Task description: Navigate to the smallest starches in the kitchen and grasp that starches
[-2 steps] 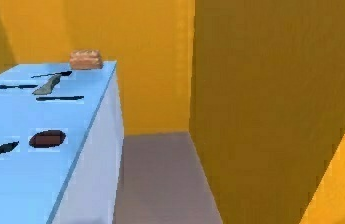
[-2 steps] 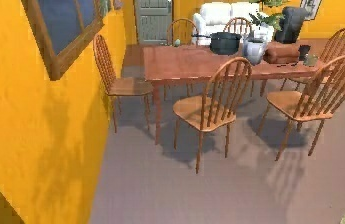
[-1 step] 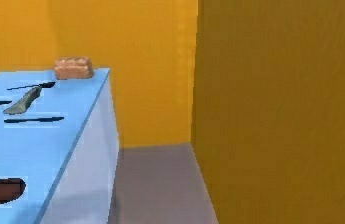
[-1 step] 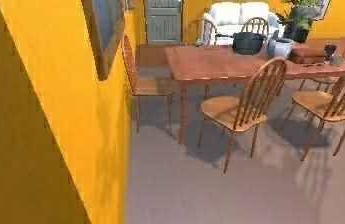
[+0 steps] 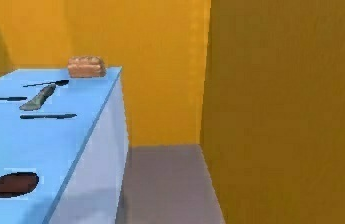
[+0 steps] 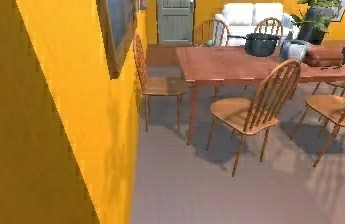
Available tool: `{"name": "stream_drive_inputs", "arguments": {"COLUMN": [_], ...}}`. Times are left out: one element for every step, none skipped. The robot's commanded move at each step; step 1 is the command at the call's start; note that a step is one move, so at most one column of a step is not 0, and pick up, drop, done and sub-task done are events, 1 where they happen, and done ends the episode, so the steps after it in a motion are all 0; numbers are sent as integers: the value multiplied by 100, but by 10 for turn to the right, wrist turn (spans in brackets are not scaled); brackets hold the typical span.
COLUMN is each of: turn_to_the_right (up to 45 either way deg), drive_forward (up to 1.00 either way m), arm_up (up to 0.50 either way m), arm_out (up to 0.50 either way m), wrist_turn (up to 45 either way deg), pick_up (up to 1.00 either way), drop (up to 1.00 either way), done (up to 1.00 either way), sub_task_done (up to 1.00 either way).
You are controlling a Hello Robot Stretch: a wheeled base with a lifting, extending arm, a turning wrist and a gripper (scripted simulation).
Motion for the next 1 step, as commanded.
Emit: {"name": "stream_drive_inputs", "arguments": {"turn_to_the_right": [0], "drive_forward": [100], "arm_up": [0], "arm_out": [0], "wrist_turn": [0], "pick_up": [0], "drop": [0], "done": [0], "sub_task_done": [0]}}
